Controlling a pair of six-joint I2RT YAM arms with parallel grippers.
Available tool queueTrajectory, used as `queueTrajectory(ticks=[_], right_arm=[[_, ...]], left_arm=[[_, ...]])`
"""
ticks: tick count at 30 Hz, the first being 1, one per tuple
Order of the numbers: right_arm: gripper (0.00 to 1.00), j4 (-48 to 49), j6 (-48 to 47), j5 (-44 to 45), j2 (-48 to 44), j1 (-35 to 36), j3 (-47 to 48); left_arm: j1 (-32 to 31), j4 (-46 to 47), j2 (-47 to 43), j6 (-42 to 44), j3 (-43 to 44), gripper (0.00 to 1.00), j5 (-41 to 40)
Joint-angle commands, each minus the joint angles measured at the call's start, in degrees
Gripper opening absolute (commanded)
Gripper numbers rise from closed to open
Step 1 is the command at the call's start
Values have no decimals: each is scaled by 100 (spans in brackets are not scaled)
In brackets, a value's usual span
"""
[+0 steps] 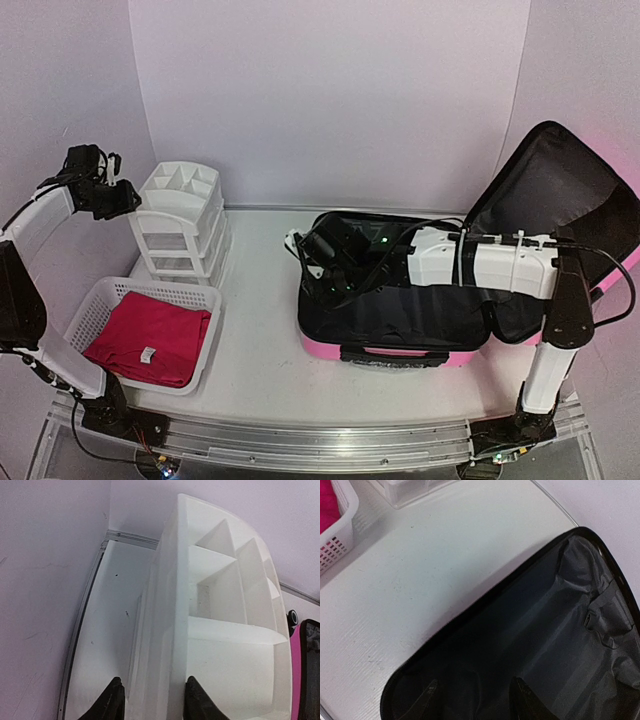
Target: Open, take out, and arrange the luggage
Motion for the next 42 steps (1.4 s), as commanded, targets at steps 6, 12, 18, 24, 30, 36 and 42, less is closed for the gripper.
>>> queueTrajectory(ticks=[6, 12, 18, 24, 30, 36, 42], right_arm=[[51, -554, 341, 293, -785, -164, -152], [64, -1029, 572, 436, -1074, -469, -242], [80, -1431, 894, -249, -1930, -1657, -555], [97, -1744, 878, -672, -2848, -2663, -392], [98, -1962, 400, -670, -3674, -2680, 305], [98, -1939, 124, -827, -4560, -2681, 608], [98, -1733, 46, -1148, -5186, -2679, 471]], left_arm=[[83, -460, -421, 71, -106, 69, -226], [65, -433, -1041, 105, -57, 86, -97], [-417, -489, -1589, -10, 431, 91, 318], [-1801, -517, -1792, 17, 1157, 92, 961], [-2819, -60, -1992, -66, 1870, 92, 1217], [-2820, 801, -2494, -38, 1911, 97, 854], [-2822, 1044, -2700, 25, 1898, 99, 635]])
